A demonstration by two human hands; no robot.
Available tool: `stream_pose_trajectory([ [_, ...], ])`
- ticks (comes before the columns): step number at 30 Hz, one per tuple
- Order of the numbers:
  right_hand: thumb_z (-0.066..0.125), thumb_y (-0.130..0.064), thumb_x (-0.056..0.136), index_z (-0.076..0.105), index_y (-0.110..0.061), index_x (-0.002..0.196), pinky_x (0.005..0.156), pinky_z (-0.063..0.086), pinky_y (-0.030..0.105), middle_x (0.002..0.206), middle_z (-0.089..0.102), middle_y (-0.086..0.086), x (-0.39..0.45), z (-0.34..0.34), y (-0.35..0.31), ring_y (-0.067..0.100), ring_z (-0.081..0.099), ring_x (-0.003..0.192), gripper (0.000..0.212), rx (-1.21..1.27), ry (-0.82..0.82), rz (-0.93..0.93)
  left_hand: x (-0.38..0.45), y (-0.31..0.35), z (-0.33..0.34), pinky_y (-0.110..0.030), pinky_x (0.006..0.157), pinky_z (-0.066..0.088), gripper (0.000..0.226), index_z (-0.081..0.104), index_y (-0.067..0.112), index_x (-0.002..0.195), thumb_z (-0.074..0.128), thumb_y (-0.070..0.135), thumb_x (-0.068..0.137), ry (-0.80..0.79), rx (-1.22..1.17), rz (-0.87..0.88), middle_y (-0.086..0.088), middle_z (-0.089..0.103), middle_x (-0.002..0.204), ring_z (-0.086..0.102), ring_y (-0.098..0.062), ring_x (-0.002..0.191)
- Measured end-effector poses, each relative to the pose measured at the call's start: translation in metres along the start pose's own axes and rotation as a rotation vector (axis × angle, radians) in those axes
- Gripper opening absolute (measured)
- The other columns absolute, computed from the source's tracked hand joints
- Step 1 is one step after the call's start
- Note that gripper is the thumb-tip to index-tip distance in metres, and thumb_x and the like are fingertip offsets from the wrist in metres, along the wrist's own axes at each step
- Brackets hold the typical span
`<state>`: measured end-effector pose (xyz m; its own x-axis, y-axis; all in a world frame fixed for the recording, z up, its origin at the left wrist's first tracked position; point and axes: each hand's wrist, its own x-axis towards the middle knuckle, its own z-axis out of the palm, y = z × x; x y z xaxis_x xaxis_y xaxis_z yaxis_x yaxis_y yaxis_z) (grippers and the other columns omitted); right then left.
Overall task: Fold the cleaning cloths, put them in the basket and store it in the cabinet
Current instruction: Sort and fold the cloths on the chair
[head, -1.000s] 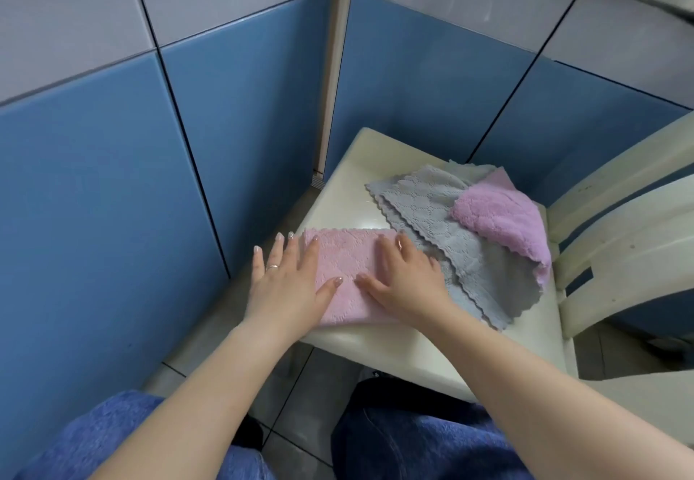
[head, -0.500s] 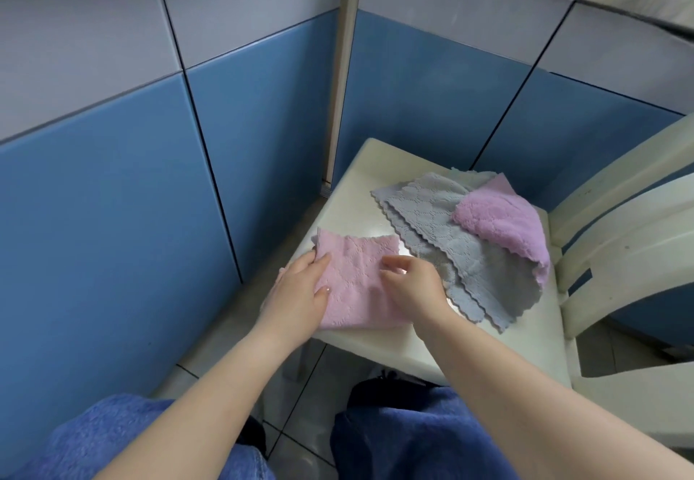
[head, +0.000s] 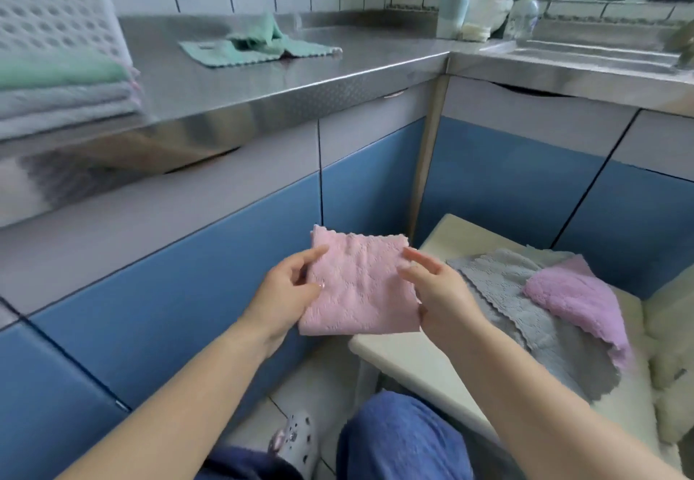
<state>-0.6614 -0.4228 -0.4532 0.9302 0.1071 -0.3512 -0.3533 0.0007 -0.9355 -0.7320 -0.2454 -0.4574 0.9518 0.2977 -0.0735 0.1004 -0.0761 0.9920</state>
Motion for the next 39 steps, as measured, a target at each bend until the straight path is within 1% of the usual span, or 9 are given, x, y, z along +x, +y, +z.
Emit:
stream_pose_trajectory([
  [7,0.054,-0.014,0.094,0.067,-0.026,0.112,0.080,0.050,0.039,0.113,0.058,-0.007,-0.041,0.041,-0.072,0.019,0.057,0.102,0.025,-0.052,-0.408,-0.127,-0.047,0.082,-0.060,-0.023,0.082,0.053,0.049,0.058,0.025,0.121,0.052,-0.011,0.088,0.150,-0.061,0.134,0.000,0.067,0.113,0.062,-0.009,0.096],
  [13,0.058,-0.008,0.088,0.075,-0.030,0.093,0.076,0.036,0.035,0.091,0.067,0.002,-0.055,0.090,-0.133,0.024,0.047,0.080,0.028,-0.096,-0.510,-0.332,-0.072,0.134,-0.107,-0.020,0.082,0.053,0.051,0.056,0.029,0.123,0.057,-0.007,0.087,0.264,0.038,0.271,0.009,0.064,0.115,0.061,-0.003,0.101],
  [20,0.049,-0.007,0.092,0.072,-0.031,0.089,0.076,0.046,0.033,0.096,0.068,-0.003,-0.067,0.150,-0.203,0.017,0.057,0.079,0.034,-0.153,-0.540,-0.549,-0.075,0.194,-0.150,-0.016,0.088,0.050,0.043,0.061,0.032,0.111,0.064,0.000,0.083,0.324,0.159,0.413,0.017,0.059,0.119,0.057,0.002,0.108],
  [26,0.051,-0.012,0.094,0.067,-0.034,0.102,0.088,0.050,0.036,0.113,0.066,0.001,-0.064,0.228,-0.246,0.017,0.060,0.092,0.029,-0.249,-0.705,-0.600,-0.053,0.237,-0.212,-0.007,0.075,0.041,0.046,0.057,0.026,0.120,0.062,-0.003,0.085,0.464,0.187,0.375,0.006,0.050,0.126,0.050,0.012,0.101],
  [28,0.049,-0.008,0.095,0.066,-0.028,0.110,0.094,0.048,0.035,0.116,0.065,0.005,-0.060,0.254,-0.255,0.019,0.060,0.095,0.030,-0.282,-0.713,-0.611,-0.043,0.240,-0.231,-0.003,0.058,0.043,0.048,0.052,0.014,0.130,0.056,-0.008,0.088,0.471,0.177,0.296,0.006,0.054,0.113,0.059,0.016,0.078],
  [29,0.049,-0.005,0.094,0.066,-0.023,0.114,0.096,0.047,0.034,0.116,0.064,0.006,-0.058,0.268,-0.259,0.019,0.060,0.097,0.031,-0.299,-0.707,-0.616,-0.038,0.240,-0.239,-0.001,0.059,0.043,0.047,0.049,0.010,0.132,0.054,-0.008,0.088,0.486,0.176,0.258,0.004,0.054,0.111,0.059,0.017,0.070],
  [34,0.055,-0.006,0.089,0.069,-0.020,0.110,0.103,0.044,0.036,0.119,0.064,0.006,-0.041,0.312,-0.253,0.023,0.059,0.110,0.029,-0.478,-0.679,-0.634,-0.023,0.228,-0.273,-0.028,0.110,0.028,0.046,0.053,0.010,0.129,0.065,0.005,0.085,0.529,0.268,0.118,-0.009,0.046,0.141,0.044,-0.011,0.120],
  [36,0.055,-0.008,0.090,0.069,-0.021,0.109,0.098,0.047,0.032,0.118,0.064,0.005,-0.032,0.322,-0.248,0.021,0.059,0.107,0.027,-0.528,-0.689,-0.627,-0.017,0.224,-0.280,-0.031,0.111,0.031,0.044,0.056,0.012,0.127,0.067,0.009,0.084,0.552,0.292,0.092,-0.007,0.050,0.137,0.048,-0.016,0.122],
  [39,0.051,-0.010,0.092,0.069,-0.020,0.108,0.070,0.048,0.019,0.111,0.064,0.003,-0.027,0.324,-0.244,0.015,0.059,0.089,0.026,-0.575,-0.718,-0.605,-0.011,0.221,-0.287,-0.027,0.105,0.035,0.041,0.059,0.015,0.124,0.068,0.015,0.084,0.581,0.349,0.073,-0.005,0.054,0.131,0.050,-0.016,0.118],
])
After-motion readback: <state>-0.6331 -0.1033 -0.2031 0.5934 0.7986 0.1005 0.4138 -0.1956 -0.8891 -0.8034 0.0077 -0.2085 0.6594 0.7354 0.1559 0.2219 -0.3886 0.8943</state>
